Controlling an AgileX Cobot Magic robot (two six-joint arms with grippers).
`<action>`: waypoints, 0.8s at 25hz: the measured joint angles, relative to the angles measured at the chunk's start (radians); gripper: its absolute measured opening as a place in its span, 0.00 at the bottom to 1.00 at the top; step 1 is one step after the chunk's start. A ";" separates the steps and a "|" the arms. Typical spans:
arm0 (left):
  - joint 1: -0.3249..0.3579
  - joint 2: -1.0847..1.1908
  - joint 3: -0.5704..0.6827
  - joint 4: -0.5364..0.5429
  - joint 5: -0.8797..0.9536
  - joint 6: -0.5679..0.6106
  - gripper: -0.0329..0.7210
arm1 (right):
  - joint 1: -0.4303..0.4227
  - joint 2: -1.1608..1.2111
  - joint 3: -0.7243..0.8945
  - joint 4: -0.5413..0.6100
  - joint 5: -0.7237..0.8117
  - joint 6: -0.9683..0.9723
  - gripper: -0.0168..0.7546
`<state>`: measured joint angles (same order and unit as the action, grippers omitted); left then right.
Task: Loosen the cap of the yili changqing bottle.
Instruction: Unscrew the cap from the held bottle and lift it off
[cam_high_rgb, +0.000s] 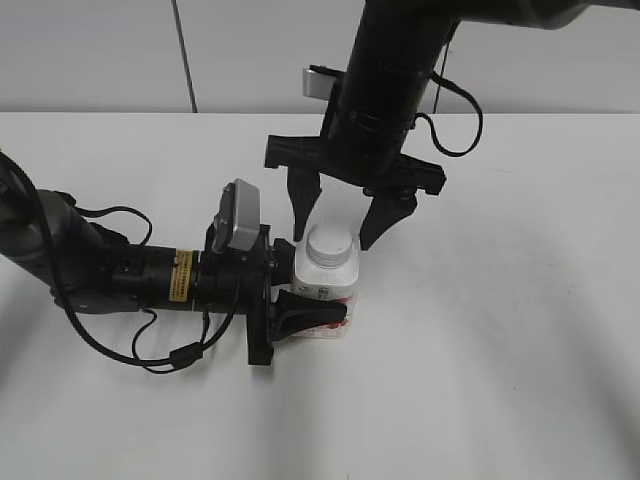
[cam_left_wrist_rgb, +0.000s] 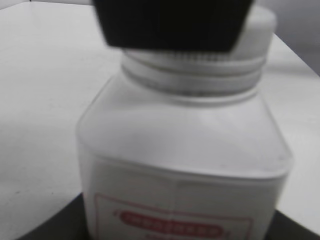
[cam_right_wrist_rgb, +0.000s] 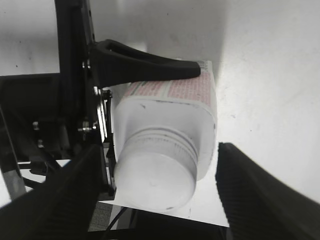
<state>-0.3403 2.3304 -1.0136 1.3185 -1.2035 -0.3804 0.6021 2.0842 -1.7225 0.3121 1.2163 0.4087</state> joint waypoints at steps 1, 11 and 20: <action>0.000 0.000 0.000 0.000 0.000 0.000 0.53 | 0.000 0.000 0.001 0.000 0.000 0.000 0.75; 0.000 0.000 0.000 -0.001 0.000 0.000 0.53 | 0.008 0.000 0.001 0.000 0.000 0.001 0.65; 0.000 0.000 0.000 -0.001 0.000 0.000 0.53 | 0.012 0.000 0.043 0.002 -0.001 0.003 0.65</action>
<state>-0.3403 2.3304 -1.0136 1.3177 -1.2035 -0.3804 0.6137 2.0845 -1.6800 0.3139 1.2151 0.4114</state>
